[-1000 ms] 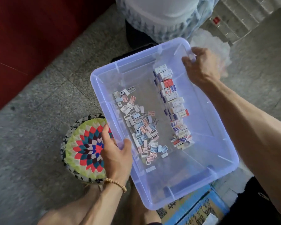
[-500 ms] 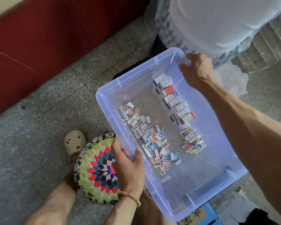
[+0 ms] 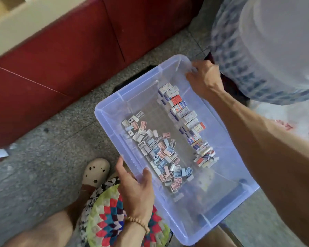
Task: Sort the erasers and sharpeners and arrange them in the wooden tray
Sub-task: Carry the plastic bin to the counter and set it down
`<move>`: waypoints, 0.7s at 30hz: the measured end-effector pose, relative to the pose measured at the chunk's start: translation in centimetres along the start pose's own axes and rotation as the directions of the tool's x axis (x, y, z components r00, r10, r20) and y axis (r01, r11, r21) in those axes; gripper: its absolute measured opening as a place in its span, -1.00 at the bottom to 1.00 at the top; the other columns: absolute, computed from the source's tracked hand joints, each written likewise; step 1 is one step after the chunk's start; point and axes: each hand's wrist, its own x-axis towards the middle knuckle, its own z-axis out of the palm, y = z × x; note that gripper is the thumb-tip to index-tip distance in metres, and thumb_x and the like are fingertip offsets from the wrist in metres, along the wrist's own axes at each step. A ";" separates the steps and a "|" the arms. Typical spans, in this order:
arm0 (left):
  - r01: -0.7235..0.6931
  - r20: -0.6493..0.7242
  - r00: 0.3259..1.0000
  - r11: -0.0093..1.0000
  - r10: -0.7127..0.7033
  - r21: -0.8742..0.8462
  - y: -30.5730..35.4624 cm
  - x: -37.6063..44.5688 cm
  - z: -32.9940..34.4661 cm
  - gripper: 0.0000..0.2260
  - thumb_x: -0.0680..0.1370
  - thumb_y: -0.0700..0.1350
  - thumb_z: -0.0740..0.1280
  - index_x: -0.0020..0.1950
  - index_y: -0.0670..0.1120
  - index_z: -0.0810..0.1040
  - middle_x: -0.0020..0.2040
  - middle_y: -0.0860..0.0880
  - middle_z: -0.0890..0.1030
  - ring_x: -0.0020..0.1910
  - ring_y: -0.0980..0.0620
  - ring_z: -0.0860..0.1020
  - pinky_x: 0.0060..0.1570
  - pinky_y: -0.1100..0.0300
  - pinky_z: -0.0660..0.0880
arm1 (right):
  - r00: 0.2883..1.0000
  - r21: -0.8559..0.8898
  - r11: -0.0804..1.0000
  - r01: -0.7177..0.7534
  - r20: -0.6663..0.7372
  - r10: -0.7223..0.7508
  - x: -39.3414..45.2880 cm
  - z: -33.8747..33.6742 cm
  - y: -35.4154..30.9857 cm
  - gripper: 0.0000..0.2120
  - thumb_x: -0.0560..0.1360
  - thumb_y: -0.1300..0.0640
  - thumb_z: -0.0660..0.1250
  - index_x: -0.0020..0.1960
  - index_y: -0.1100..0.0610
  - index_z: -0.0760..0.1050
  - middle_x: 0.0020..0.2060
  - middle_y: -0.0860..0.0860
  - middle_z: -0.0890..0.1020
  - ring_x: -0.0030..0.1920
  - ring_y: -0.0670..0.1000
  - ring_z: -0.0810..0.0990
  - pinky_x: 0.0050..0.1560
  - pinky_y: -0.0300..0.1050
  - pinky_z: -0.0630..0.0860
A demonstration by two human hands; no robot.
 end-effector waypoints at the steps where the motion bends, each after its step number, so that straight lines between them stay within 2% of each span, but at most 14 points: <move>1: 0.003 -0.025 1.000 1.000 -0.003 -0.021 -0.3 1.1 0.4 -0.39 0.54 -0.22 0.39 0.51 -0.01 0.18 -0.07 -0.04 0.59 -0.16 0.05 0.62 -0.12 0.09 0.56 | 1.000 0.013 1.000 -0.002 0.015 0.002 0.9 1.0 -0.1 -0.79 0.53 0.15 0.28 -0.26 0.11 0.33 -0.31 0.09 0.45 -0.26 0.11 0.43 -0.32 -0.15 0.28; 4: 0.015 -0.083 0.996 0.998 -0.020 -0.053 -1.6 4.7 1.6 -0.39 0.53 -0.28 0.39 0.50 -0.06 0.21 -0.11 -0.17 0.61 -0.20 -0.03 0.63 -0.18 0.11 0.55 | 0.999 0.016 1.000 0.017 0.046 -0.017 3.4 4.7 0.1 -0.91 0.54 0.12 0.29 -0.11 0.12 0.46 -0.18 0.14 0.55 -0.20 0.15 0.52 -0.24 -0.09 0.37; 6: 0.023 -0.097 0.995 0.997 -0.031 -0.078 -2.5 7.2 2.3 -0.40 0.52 -0.31 0.38 0.49 -0.07 0.22 -0.08 -0.17 0.62 -0.20 0.02 0.63 -0.18 0.16 0.52 | 0.998 0.016 1.000 0.009 0.055 -0.010 5.4 7.3 0.3 -0.79 0.55 0.06 0.29 0.08 0.18 0.54 0.00 0.18 0.62 -0.03 0.20 0.61 -0.16 -0.10 0.44; 8: 0.014 -0.102 0.995 0.996 -0.023 -0.083 -3.2 9.4 2.9 -0.41 0.52 -0.34 0.37 0.47 -0.05 0.22 -0.03 -0.11 0.63 -0.22 0.22 0.62 -0.19 0.26 0.51 | 0.997 -0.012 1.000 0.013 0.071 -0.013 7.3 9.5 0.3 -0.66 0.57 0.04 0.29 0.27 0.18 0.53 0.14 0.21 0.62 0.11 0.23 0.61 -0.05 -0.09 0.51; 10: 0.003 -0.101 0.995 0.998 -0.009 -0.066 -3.2 11.0 3.7 -0.41 0.54 -0.37 0.34 0.50 -0.10 0.20 -0.07 0.02 0.57 -0.31 0.47 0.53 -0.32 0.52 0.42 | 0.996 -0.049 0.998 0.028 0.080 -0.024 9.0 11.3 0.4 -0.66 0.59 0.05 0.27 0.30 0.19 0.53 0.17 0.21 0.62 0.13 0.20 0.62 -0.11 -0.15 0.46; 12: -0.007 -0.097 0.995 0.999 0.003 -0.044 -3.3 12.3 4.3 -0.41 0.55 -0.36 0.33 0.51 -0.13 0.20 -0.17 0.06 0.51 -0.36 0.52 0.49 -0.40 0.58 0.37 | 0.997 -0.066 0.997 0.027 0.080 -0.022 10.4 12.8 0.6 -0.64 0.60 0.04 0.26 0.32 0.17 0.52 0.23 0.20 0.59 0.17 0.18 0.61 -0.09 -0.17 0.46; 14: -0.007 -0.100 0.995 1.000 0.006 -0.008 -3.4 13.2 4.6 -0.41 0.55 -0.32 0.34 0.51 -0.09 0.19 -0.27 0.07 0.50 -0.42 0.35 0.53 -0.39 0.54 0.39 | 0.996 -0.068 0.997 0.031 0.086 -0.025 11.1 13.8 0.6 -0.61 0.60 0.04 0.25 0.37 0.16 0.48 0.31 0.21 0.54 0.28 0.20 0.54 0.14 -0.09 0.51; 16: 0.014 -0.094 0.995 1.000 -0.014 0.002 -3.5 14.0 5.1 -0.40 0.56 -0.29 0.35 0.52 -0.07 0.17 -0.28 0.11 0.47 -0.39 0.32 0.49 -0.30 0.43 0.42 | 0.996 -0.072 0.997 0.033 0.086 -0.027 11.7 14.2 0.9 -0.59 0.61 0.05 0.25 0.41 0.18 0.45 0.36 0.21 0.50 0.35 0.21 0.49 0.30 -0.04 0.45; 18: 0.023 -0.079 0.997 1.000 -0.022 0.013 -3.5 14.5 5.8 -0.39 0.56 -0.28 0.35 0.53 -0.06 0.16 -0.27 0.18 0.43 -0.33 0.35 0.47 -0.16 0.33 0.45 | 0.997 -0.081 0.996 0.039 0.073 -0.033 12.3 14.4 1.2 -0.59 0.62 0.06 0.25 0.42 0.20 0.44 0.36 0.22 0.50 0.35 0.21 0.49 0.32 -0.04 0.42; 21: 0.012 -0.075 0.997 1.000 -0.012 -0.006 -3.4 15.4 6.9 -0.37 0.56 -0.29 0.35 0.53 -0.04 0.13 -0.27 0.16 0.48 -0.29 0.26 0.54 -0.14 0.24 0.50 | 0.997 -0.092 0.993 0.070 0.052 -0.066 13.2 14.5 1.4 -0.60 0.61 0.06 0.25 0.40 0.21 0.46 0.31 0.23 0.54 0.31 0.23 0.51 0.29 -0.03 0.44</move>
